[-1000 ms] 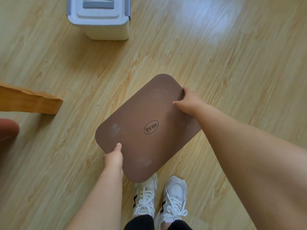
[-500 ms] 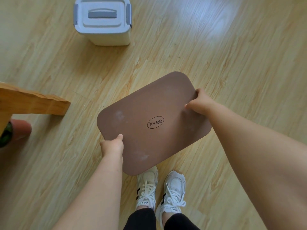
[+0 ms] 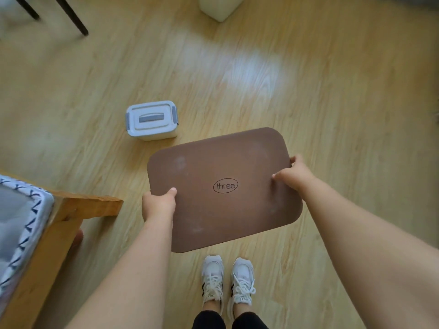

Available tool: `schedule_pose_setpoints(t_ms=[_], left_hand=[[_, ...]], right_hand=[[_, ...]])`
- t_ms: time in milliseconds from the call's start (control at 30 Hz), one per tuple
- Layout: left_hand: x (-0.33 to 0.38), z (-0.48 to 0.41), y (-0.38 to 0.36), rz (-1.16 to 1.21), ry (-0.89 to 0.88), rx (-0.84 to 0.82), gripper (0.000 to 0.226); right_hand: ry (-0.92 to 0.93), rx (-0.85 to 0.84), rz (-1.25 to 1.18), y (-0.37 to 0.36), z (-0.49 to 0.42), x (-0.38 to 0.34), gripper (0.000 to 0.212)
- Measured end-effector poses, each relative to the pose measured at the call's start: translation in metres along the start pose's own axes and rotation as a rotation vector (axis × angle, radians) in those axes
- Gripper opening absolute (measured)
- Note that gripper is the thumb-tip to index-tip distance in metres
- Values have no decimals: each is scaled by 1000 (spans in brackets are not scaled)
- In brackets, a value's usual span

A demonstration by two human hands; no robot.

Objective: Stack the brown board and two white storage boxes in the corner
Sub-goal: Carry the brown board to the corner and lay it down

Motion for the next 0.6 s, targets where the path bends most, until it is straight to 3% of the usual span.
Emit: schedule_pose_setpoints(t_ms=[133,467,600], left_hand=[[70,45,19,-9,-70,-35,47],[237,149,16,-99,-349,-202,55],[283,186,-2,-144,-438,-199,45]], right_hand=[[12,60,-129,54,54,-14,45],[4,192,-395,181,149,-27,53],[25,250,-468,226,161,-28,55]])
Point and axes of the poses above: each hand's wrist, its own z-axis away from the middle knuckle, its own y-axis out of the back of the hand, x = y × z, the point moved 5 cm from there along -z, towards the middle knuckle, and after that the axes turned 8 degrees about -y, right-handed, at the moved point
